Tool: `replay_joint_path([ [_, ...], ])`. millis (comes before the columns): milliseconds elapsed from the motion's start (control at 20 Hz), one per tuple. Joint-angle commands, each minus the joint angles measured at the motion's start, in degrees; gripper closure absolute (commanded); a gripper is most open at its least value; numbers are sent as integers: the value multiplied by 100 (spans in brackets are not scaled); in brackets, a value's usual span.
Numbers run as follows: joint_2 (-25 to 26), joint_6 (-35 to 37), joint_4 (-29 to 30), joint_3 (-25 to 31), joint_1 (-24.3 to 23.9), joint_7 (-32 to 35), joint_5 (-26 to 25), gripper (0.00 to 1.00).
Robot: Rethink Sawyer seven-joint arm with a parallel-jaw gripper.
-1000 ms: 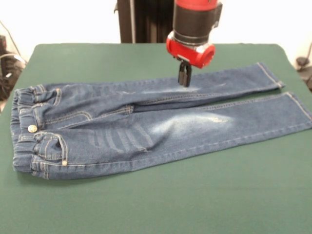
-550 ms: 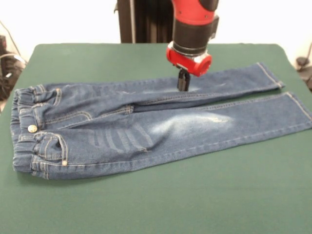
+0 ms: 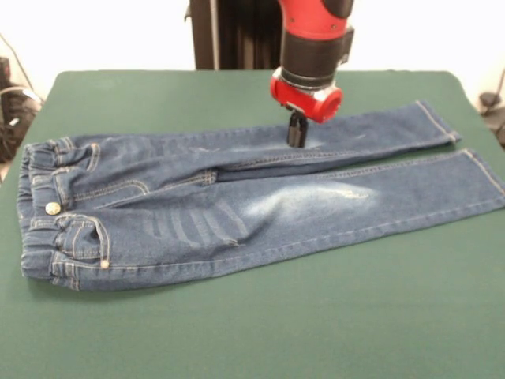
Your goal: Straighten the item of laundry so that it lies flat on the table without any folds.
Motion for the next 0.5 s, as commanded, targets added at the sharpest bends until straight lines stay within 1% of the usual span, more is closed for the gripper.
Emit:
replay_joint_path([
  [50,254,-325,606,633,368,1557,585,100],
  [200,198,-477,824,772,347,1664,682,100],
  [500,148,-653,1018,707,476,1685,899,100],
])
